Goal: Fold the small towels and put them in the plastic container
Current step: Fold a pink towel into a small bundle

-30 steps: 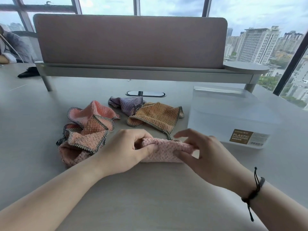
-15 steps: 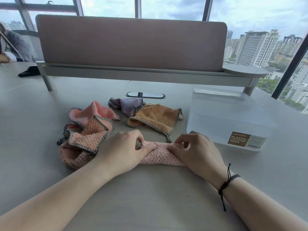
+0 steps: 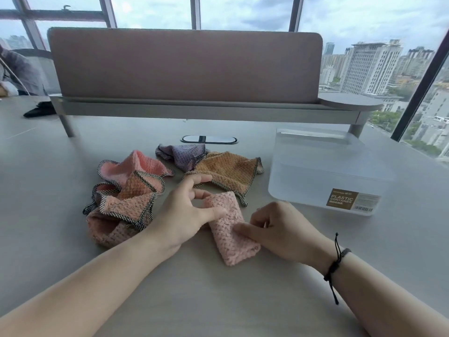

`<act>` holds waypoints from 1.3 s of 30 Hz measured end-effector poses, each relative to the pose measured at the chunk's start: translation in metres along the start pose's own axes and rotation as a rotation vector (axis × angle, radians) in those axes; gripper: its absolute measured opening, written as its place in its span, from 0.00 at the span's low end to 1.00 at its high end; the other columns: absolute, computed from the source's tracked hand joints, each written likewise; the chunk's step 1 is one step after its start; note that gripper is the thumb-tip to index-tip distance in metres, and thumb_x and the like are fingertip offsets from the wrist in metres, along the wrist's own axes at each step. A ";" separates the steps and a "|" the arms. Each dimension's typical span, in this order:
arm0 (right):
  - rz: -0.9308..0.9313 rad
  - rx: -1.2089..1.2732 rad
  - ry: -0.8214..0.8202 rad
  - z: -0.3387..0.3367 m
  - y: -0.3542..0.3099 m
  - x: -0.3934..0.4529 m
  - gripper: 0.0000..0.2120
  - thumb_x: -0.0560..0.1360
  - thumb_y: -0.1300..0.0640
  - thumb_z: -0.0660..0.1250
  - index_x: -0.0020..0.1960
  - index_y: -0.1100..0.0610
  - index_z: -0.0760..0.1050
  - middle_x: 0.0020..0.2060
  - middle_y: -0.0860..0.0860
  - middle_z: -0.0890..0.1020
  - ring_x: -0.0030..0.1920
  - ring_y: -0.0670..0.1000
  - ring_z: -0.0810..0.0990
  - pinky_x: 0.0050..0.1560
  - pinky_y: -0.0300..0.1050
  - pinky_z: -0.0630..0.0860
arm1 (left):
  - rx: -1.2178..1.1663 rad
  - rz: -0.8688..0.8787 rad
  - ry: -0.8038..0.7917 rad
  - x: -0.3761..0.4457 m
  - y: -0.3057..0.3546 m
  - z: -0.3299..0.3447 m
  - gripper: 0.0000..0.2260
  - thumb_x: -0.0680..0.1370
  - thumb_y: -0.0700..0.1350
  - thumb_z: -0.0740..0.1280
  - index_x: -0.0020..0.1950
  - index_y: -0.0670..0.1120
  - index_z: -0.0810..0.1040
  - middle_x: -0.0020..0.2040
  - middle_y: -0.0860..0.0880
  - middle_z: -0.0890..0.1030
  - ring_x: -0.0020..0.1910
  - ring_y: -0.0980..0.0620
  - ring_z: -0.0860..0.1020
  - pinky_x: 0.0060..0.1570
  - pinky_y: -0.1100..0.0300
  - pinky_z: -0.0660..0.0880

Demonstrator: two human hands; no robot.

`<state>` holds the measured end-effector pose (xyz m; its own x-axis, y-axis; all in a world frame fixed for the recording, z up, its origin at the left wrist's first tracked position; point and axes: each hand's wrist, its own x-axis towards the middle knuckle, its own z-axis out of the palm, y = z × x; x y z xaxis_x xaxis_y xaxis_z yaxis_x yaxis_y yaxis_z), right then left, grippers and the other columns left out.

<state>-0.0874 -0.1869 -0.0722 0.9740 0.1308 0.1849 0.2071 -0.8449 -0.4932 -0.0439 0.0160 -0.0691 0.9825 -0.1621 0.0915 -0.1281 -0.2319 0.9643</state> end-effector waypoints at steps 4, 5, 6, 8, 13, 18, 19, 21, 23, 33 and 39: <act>-0.116 0.050 -0.028 0.006 -0.001 -0.001 0.30 0.70 0.32 0.63 0.32 0.60 0.70 0.30 0.58 0.74 0.30 0.54 0.70 0.32 0.53 0.72 | -0.469 -0.196 -0.107 0.000 0.004 0.007 0.31 0.71 0.28 0.73 0.69 0.50 0.71 0.50 0.41 0.80 0.45 0.47 0.82 0.44 0.53 0.81; -0.125 0.058 -0.023 0.006 -0.001 0.000 0.29 0.70 0.32 0.63 0.32 0.59 0.70 0.30 0.57 0.74 0.30 0.54 0.71 0.33 0.54 0.73 | -0.507 -0.219 -0.117 0.001 0.005 0.007 0.31 0.71 0.29 0.73 0.69 0.50 0.71 0.49 0.41 0.80 0.44 0.46 0.83 0.41 0.54 0.81; -0.128 0.069 -0.018 0.006 0.000 0.001 0.29 0.69 0.32 0.64 0.32 0.59 0.70 0.30 0.56 0.74 0.30 0.53 0.71 0.33 0.54 0.74 | -0.525 -0.235 -0.129 0.001 0.005 0.007 0.31 0.71 0.29 0.73 0.69 0.50 0.71 0.49 0.41 0.81 0.43 0.47 0.83 0.40 0.55 0.81; -0.114 0.097 -0.003 0.006 0.002 0.001 0.26 0.68 0.33 0.66 0.30 0.55 0.71 0.30 0.52 0.75 0.30 0.50 0.72 0.35 0.53 0.75 | -0.509 -0.242 -0.164 0.000 0.006 0.008 0.30 0.71 0.29 0.72 0.68 0.50 0.71 0.48 0.41 0.82 0.41 0.49 0.84 0.39 0.58 0.81; -0.043 0.185 0.046 0.004 0.002 0.000 0.18 0.65 0.37 0.73 0.32 0.49 0.74 0.38 0.44 0.78 0.36 0.45 0.78 0.39 0.44 0.76 | -0.500 -0.246 -0.157 0.001 0.005 0.014 0.29 0.72 0.26 0.69 0.69 0.49 0.71 0.50 0.39 0.81 0.43 0.46 0.84 0.41 0.54 0.81; 0.100 0.603 0.045 -0.005 0.005 -0.003 0.13 0.69 0.52 0.77 0.39 0.54 0.73 0.36 0.52 0.83 0.35 0.53 0.81 0.38 0.49 0.75 | -0.543 -0.240 -0.136 0.006 0.012 0.027 0.27 0.72 0.26 0.68 0.67 0.46 0.73 0.49 0.39 0.83 0.42 0.44 0.84 0.41 0.52 0.82; 0.131 0.731 0.034 -0.009 0.006 -0.005 0.12 0.72 0.58 0.76 0.40 0.56 0.72 0.37 0.55 0.82 0.36 0.54 0.81 0.38 0.50 0.76 | -0.553 -0.236 -0.146 0.008 0.017 0.032 0.26 0.72 0.26 0.69 0.66 0.46 0.73 0.49 0.40 0.83 0.43 0.44 0.84 0.43 0.50 0.80; 0.180 0.964 0.019 -0.024 0.006 -0.009 0.11 0.74 0.66 0.72 0.44 0.59 0.69 0.41 0.62 0.80 0.36 0.56 0.81 0.37 0.50 0.80 | -0.563 -0.216 -0.175 0.012 0.032 0.044 0.24 0.72 0.28 0.70 0.64 0.46 0.75 0.50 0.40 0.83 0.43 0.43 0.83 0.43 0.50 0.78; 0.184 1.040 0.062 -0.046 0.006 -0.011 0.10 0.75 0.68 0.70 0.46 0.59 0.69 0.43 0.65 0.79 0.37 0.58 0.81 0.35 0.49 0.81 | -0.531 -0.151 -0.209 0.019 0.054 0.057 0.20 0.73 0.30 0.71 0.60 0.47 0.77 0.50 0.44 0.84 0.41 0.47 0.83 0.35 0.56 0.78; 0.429 0.721 0.289 -0.154 0.057 0.063 0.10 0.76 0.69 0.68 0.49 0.55 0.78 0.46 0.62 0.82 0.36 0.57 0.85 0.38 0.57 0.84 | 0.290 0.288 -0.051 0.101 0.103 0.117 0.10 0.78 0.50 0.70 0.57 0.50 0.80 0.52 0.53 0.82 0.50 0.52 0.79 0.48 0.60 0.72; 0.588 0.481 -0.190 -0.130 0.075 0.089 0.21 0.71 0.80 0.59 0.61 0.69 0.76 0.42 0.54 0.81 0.40 0.49 0.83 0.55 0.48 0.81 | 0.277 0.169 -0.111 0.104 0.061 0.123 0.09 0.77 0.41 0.65 0.55 0.51 0.80 0.55 0.48 0.79 0.49 0.50 0.78 0.46 0.58 0.74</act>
<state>0.0025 -0.3067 0.0178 0.9262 -0.1450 -0.3479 -0.3726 -0.4911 -0.7873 0.0341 -0.1327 -0.0311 0.9257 -0.3201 0.2018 -0.3342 -0.4418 0.8325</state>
